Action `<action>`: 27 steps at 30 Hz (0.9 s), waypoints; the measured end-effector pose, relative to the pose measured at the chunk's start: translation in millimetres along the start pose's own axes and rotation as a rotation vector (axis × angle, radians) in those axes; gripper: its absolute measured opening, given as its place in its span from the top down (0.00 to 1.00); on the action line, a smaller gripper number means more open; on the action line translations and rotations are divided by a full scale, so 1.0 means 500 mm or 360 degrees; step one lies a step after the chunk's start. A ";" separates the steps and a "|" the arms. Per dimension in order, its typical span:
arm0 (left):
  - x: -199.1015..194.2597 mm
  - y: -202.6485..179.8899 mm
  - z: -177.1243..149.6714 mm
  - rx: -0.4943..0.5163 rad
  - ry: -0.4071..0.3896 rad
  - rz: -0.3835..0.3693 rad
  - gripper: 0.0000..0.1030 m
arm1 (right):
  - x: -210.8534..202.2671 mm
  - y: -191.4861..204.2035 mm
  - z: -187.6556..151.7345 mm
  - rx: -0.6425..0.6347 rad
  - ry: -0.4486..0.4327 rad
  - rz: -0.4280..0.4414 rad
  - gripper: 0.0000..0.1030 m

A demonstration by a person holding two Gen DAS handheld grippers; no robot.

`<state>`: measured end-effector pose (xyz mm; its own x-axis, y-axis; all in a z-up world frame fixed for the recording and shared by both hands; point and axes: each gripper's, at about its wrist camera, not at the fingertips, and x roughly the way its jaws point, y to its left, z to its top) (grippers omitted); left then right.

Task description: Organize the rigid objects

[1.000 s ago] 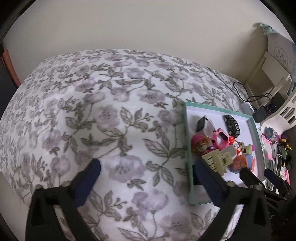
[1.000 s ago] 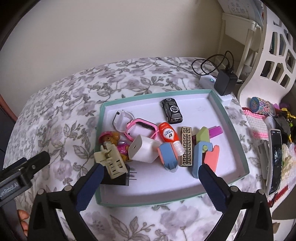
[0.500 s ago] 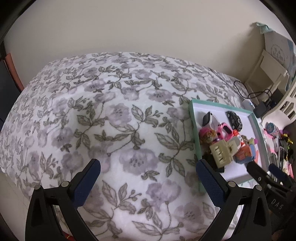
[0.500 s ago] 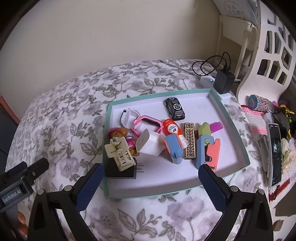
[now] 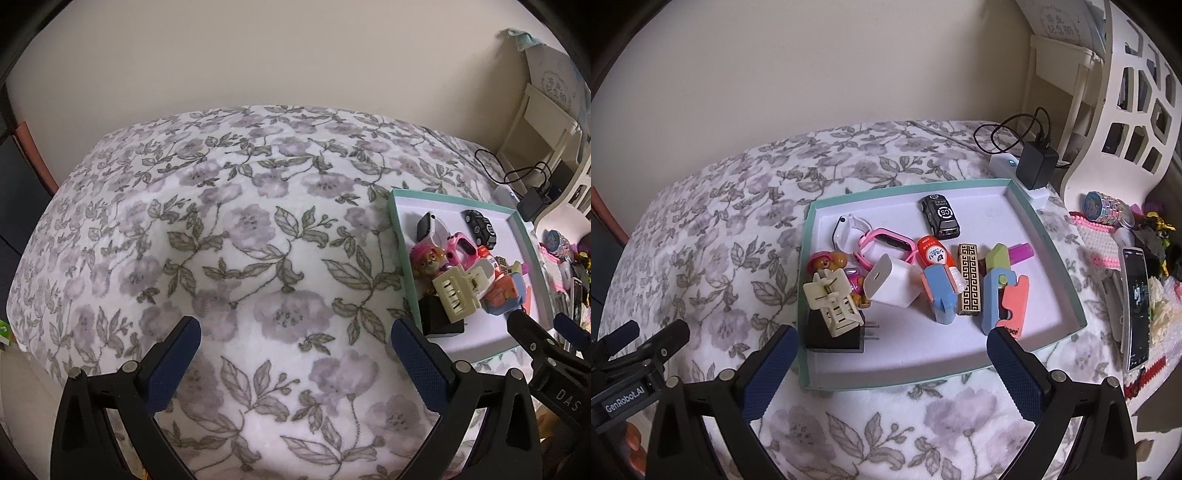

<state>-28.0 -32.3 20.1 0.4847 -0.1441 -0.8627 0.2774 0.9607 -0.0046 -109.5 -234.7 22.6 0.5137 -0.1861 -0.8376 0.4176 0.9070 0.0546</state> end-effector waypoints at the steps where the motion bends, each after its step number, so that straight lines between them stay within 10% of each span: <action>1: 0.001 0.001 0.001 -0.0003 -0.0001 0.0004 0.00 | 0.000 0.000 0.000 0.0000 0.0000 0.0001 0.00; 27: 0.022 0.001 0.007 0.0046 0.0003 0.0126 0.00 | 0.007 0.002 0.008 -0.0027 0.0005 -0.0005 0.00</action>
<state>-19.8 -34.4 12.5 0.5043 -0.0676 -0.8609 0.2623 0.9618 0.0781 -104.2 -236.2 21.7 0.5099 -0.1877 -0.8395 0.4066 0.9126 0.0429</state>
